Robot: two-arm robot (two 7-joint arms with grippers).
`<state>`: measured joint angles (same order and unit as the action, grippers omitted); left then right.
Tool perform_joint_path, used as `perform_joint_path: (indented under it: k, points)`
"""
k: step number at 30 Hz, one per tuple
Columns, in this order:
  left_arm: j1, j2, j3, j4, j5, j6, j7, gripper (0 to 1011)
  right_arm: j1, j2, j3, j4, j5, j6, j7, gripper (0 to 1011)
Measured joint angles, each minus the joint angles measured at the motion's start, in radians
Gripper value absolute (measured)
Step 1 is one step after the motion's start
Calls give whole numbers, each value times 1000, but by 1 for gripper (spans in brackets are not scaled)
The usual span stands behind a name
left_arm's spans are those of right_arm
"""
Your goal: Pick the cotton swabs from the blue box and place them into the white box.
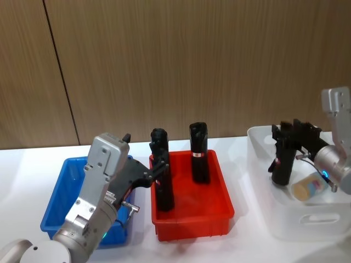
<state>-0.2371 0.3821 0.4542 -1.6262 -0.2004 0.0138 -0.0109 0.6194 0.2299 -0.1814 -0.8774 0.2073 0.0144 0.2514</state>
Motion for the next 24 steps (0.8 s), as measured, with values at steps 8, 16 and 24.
perform_joint_path:
  k: [8, 16, 24]
  points:
    - [0, 0, 0, 0, 0, 0, 0, 1004, 22, -9, -6, 59, -9, -37, -13, 896]
    - [0, 0, 0, 0, 0, 0, 0, 1004, 32, -13, -9, 85, -15, -54, -18, 1002]
    - [0, 0, 0, 0, 0, 0, 0, 1004, 37, -15, -10, 99, -16, -63, -22, 1002]
